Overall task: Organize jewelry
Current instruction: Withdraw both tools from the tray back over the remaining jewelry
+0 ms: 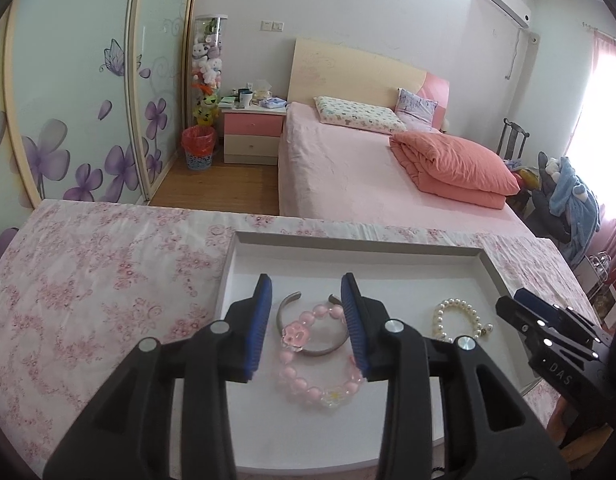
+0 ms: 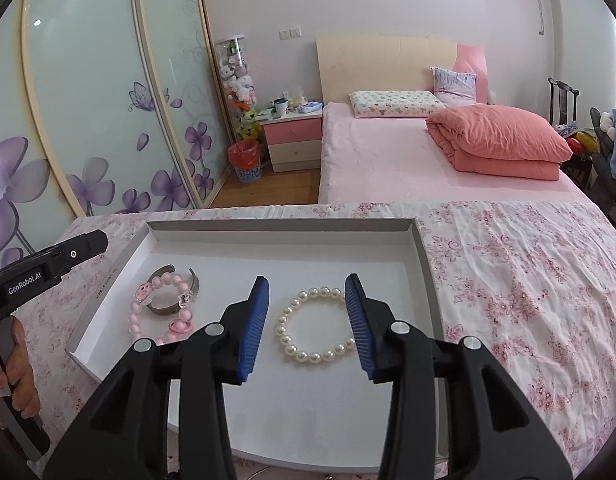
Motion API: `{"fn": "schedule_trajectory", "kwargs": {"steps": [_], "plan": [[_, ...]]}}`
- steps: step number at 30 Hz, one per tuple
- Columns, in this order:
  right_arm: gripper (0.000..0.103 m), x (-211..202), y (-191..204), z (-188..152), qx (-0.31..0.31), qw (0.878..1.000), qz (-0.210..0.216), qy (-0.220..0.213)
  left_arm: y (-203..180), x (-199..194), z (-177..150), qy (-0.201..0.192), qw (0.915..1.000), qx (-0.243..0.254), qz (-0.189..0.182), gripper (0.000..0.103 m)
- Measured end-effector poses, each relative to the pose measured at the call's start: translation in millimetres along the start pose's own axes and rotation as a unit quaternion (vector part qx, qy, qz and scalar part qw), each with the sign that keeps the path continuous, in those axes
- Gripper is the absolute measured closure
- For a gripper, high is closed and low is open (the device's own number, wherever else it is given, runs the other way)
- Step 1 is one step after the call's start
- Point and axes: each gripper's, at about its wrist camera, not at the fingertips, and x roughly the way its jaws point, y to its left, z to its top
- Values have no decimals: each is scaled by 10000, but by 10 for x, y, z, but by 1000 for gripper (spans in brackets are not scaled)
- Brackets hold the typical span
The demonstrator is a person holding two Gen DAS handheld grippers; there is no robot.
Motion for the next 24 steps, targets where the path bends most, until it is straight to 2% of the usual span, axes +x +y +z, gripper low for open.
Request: {"fn": "schedule_trajectory", "kwargs": {"steps": [7,13,19,24], "plan": [[62,-117,24,-26,-21,10000,10,-44,20,-140,-69,-2,10000,13,9,66],[62,-334,25,-150,-53,9999,63,-64,45,-349,-254,28,10000,28,-63,66],[62,-594,20,-423,-89,9999,122,10,29,-601,-546,104,9996,159,-195,66],[62,-700,-38,-677,-26,9997,86,246,-5,-790,-825,166,9991,219,-316,60]]}}
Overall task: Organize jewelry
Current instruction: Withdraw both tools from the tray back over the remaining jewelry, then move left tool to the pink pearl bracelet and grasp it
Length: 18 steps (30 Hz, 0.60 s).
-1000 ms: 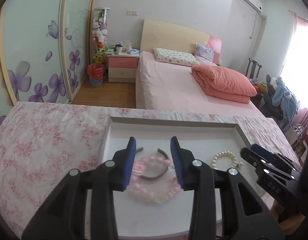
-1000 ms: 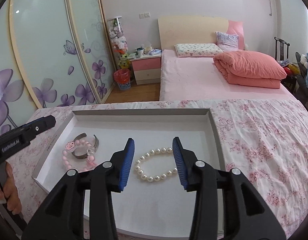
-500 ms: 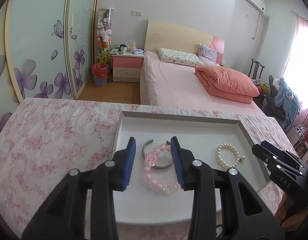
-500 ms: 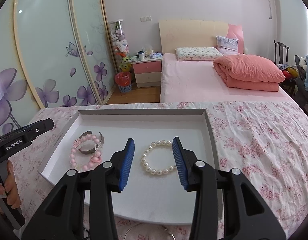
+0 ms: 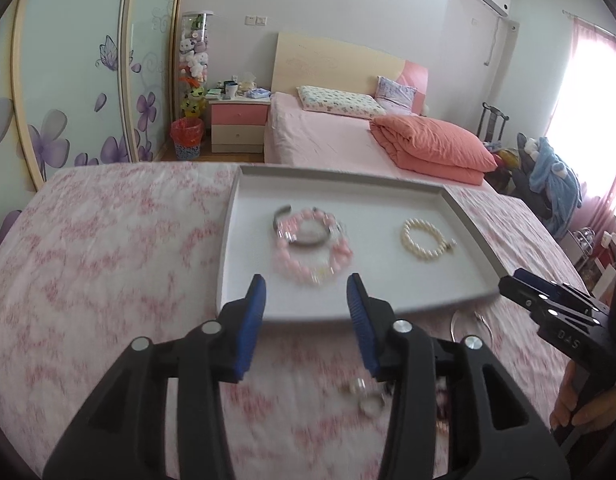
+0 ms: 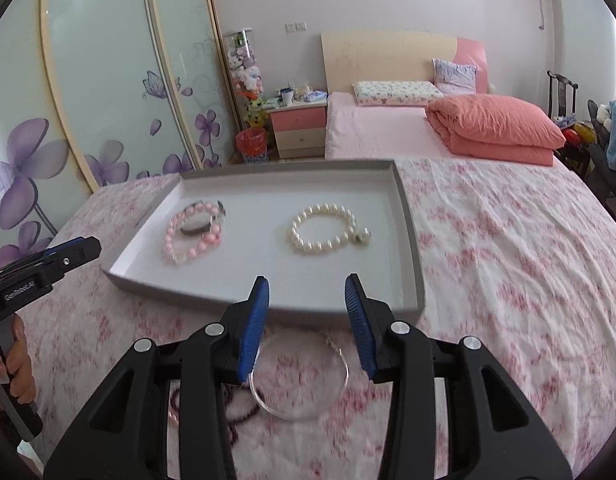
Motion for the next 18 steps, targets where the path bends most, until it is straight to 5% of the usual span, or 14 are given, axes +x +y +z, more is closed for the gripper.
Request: {"fn": "schedule_trajectory", "kwargs": {"steps": [3,10,18], "plan": [[59,10,-15,-137,-19,9998,-46,207,-38,-75,-166,97,9999,23,-114,59],[29,142,43,-321,54,9982,-120,589,-109,-126,-389,255,9994,85,-236,54],[27,397,171,-299,-17,9950,-456,891,-50,-153,-452,307,9993,37,-216,53]]}}
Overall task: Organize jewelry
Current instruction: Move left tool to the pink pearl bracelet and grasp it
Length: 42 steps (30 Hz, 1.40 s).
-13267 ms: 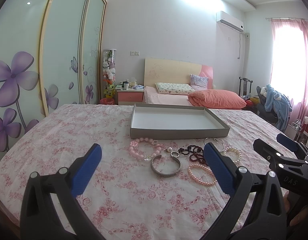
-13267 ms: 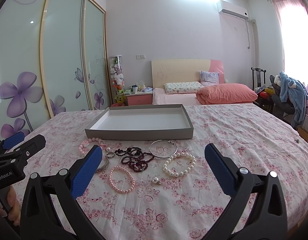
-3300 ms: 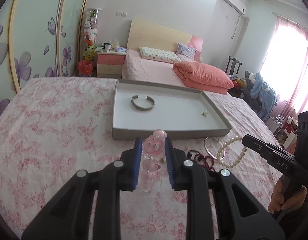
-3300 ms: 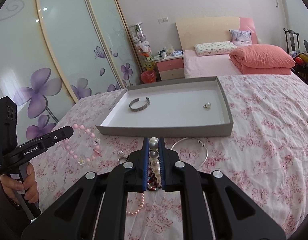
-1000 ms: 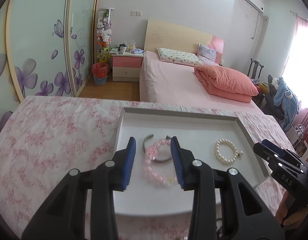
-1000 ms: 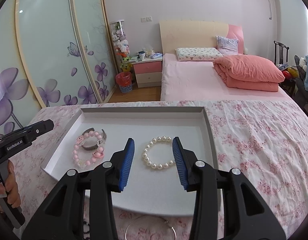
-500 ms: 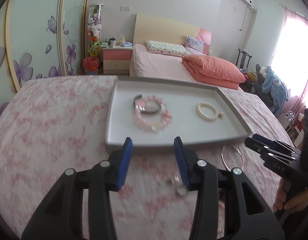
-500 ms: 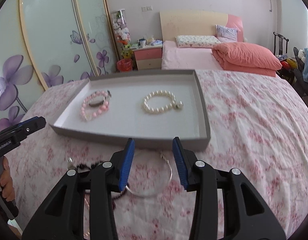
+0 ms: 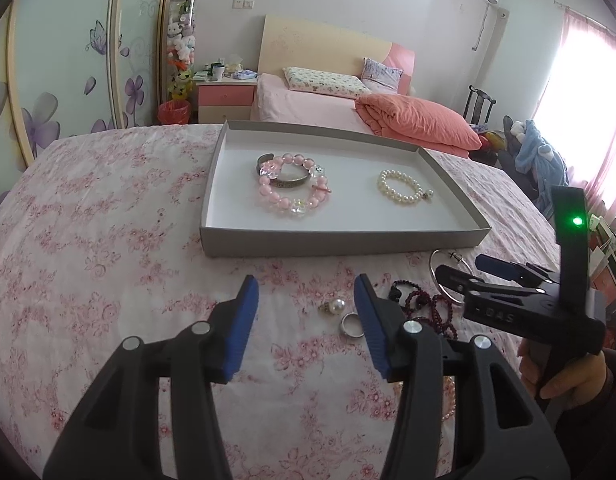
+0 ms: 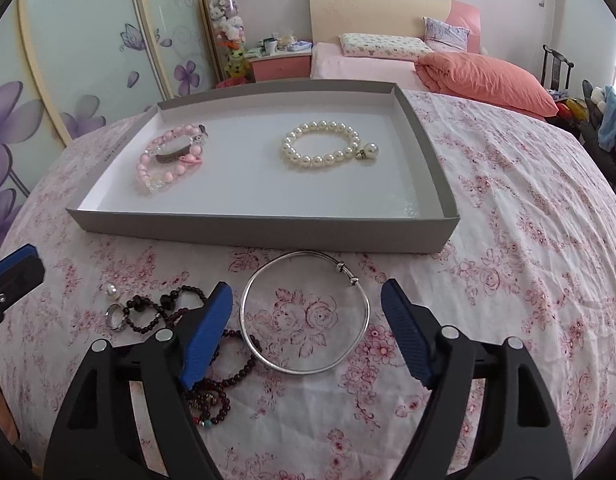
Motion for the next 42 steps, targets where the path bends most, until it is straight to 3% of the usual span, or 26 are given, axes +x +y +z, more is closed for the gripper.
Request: {"fn": "schedule_trajectory", "kwargs": {"steps": [4,7,12,21,26,32,38,42], "plan": [[27,62,1,-38,-10,9998,-101,155,23,-11,-36,24,10000,-12,19,53],[32,41,1,-77,-135,9996,-226,91,22,-13,-56,62,10000,-21,-6,53],[32,-13,-174,-118,67,9992,-380,74,-52,-20,-129,169,9997,39,-150,51],[32,-122,-398,-244,178,9987,-482,35,-435,85,-417,671,9947,549,-549,51],[32,-184,-400,-318,139,9989,-446,14,-627,153,-555,895,9913,803,-536,52],[32,-199,-407,-332,139,9990,-435,12,-724,237,-650,1004,9897,990,-246,65],[32,-198,-403,-328,136,9990,-435,13,-710,233,-678,858,9890,1180,256,93],[32,-223,-377,-365,79,9992,-393,18,-573,224,-621,847,9895,1070,471,96]]}}
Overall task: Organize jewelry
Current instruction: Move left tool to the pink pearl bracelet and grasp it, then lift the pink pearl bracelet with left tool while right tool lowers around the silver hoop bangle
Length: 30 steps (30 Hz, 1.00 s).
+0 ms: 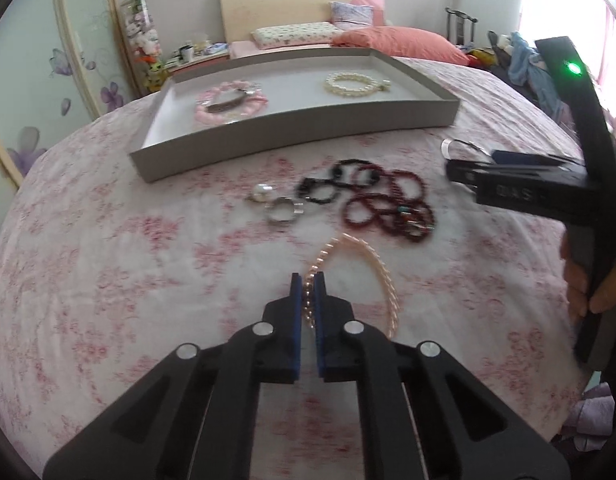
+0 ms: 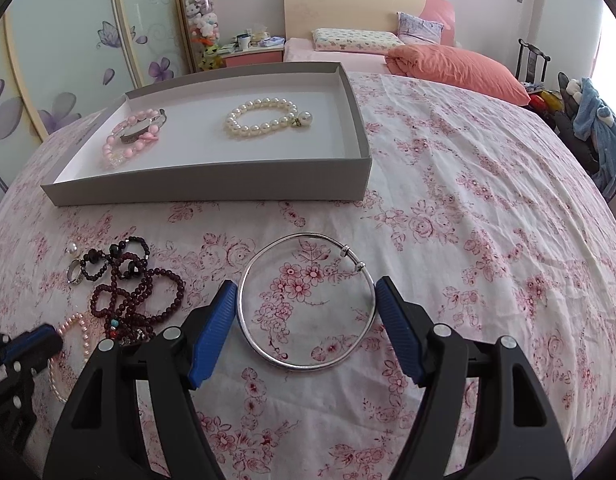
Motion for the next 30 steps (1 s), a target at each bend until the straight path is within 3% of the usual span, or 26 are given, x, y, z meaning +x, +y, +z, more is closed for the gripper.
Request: {"fn": "schedule_trajectory", "kwargs": {"steps": [7,12,15,22,30], "plan": [[32,-1,143,-6,-182,9998,112,7,481,21,47,31,9980,-545,316,94],[32,0,163,-6,-204,9997,116,9,507,-3,30,7,9982,-593,54,72],[31,-2,166,-8,-197,9997,116,10,435,-6,14,-20,9990,-430,74,72],[32,0,166,-3,-219,9997,137,5,418,8,22,-1,9989,-443,153,96],[33,-28,151,-25,-196,9996,212,-4,535,-1,16,-23,9984,-546,124,96]]}}
